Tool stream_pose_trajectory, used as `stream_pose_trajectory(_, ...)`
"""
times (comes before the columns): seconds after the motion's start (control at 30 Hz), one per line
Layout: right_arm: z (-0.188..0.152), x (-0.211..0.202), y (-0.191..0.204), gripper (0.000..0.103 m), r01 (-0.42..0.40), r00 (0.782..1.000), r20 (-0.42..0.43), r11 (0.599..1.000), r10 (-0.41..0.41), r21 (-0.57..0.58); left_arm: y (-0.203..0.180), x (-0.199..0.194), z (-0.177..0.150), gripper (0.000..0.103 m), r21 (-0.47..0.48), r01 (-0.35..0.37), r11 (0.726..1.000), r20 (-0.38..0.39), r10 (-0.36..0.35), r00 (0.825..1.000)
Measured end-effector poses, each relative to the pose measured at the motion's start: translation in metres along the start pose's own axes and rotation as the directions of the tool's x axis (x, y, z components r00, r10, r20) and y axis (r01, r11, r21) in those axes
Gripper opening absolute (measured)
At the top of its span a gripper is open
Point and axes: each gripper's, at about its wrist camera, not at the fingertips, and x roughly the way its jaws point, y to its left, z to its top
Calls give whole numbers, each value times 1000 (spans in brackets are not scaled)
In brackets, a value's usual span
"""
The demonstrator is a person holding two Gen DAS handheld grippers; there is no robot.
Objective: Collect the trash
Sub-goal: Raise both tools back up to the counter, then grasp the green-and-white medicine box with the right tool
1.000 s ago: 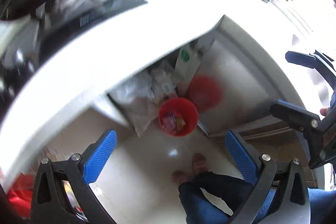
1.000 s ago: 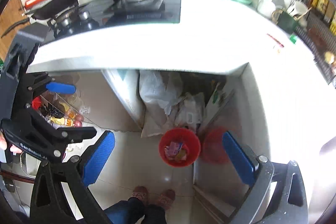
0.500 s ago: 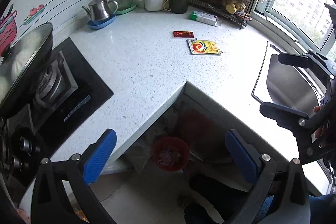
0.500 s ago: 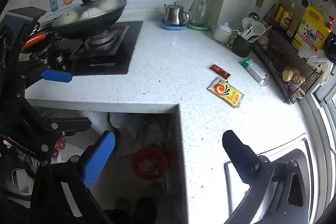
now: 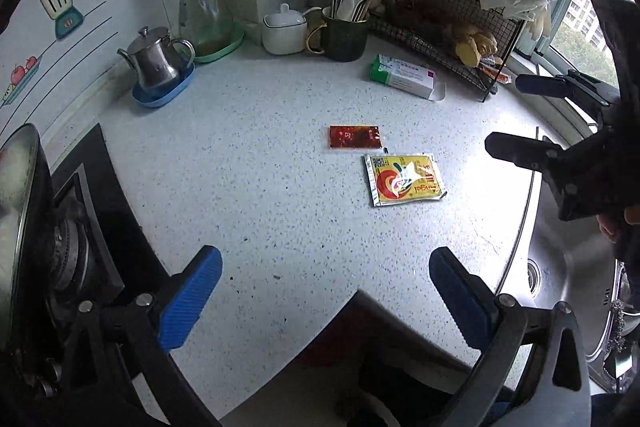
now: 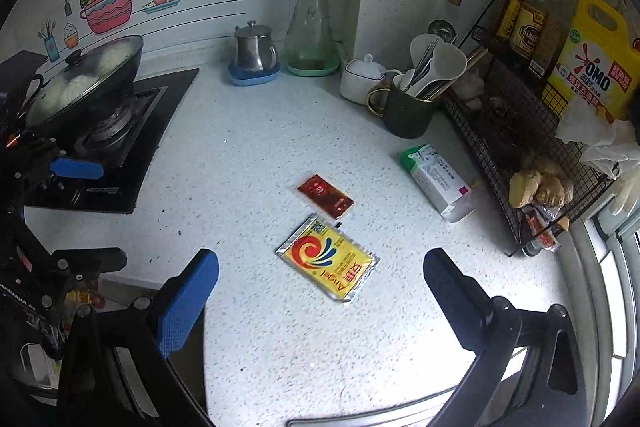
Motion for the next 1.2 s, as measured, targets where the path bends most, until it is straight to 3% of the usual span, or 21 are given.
stream_pose_trajectory(0.27,40,72,-64,102,-31,996,-86,997,24,-77,7,36,42,103,-24,-2,1000,-45,1,999)
stream_pose_trajectory(0.43,59,119,-98,102,-50,988,-148,997,40,-66,20,60,58,103,-75,-5,997,-76,-1,997)
stream_pose_trajectory(0.63,71,170,-121,102,-56,972,-231,997,42,-54,30,79,66,103,-97,-16,995,-111,5,994)
stream_pose_trajectory(0.77,75,198,-128,102,-57,950,-312,997,36,-60,34,87,64,103,-108,-17,994,-128,3,992)
stream_pose_trajectory(0.93,73,213,-135,102,-61,942,-332,997,39,-54,41,94,57,103,-129,-25,991,-154,5,988)
stream_pose_trajectory(1.03,69,219,-140,95,-70,936,-347,997,55,-32,43,96,54,103,-133,-25,991,-160,4,987)
stream_pose_trajectory(1.1,65,222,-142,87,-83,930,-361,997,74,-8,43,96,52,103,-134,-23,991,-164,1,986)
stream_pose_trajectory(1.17,62,221,-140,71,-92,928,-364,996,84,-4,43,97,50,103,-138,-11,990,-168,-13,986)
stream_pose_trajectory(1.2,61,221,-138,71,-95,928,-362,995,85,-8,42,96,49,103,-139,-2,990,-169,-22,985)
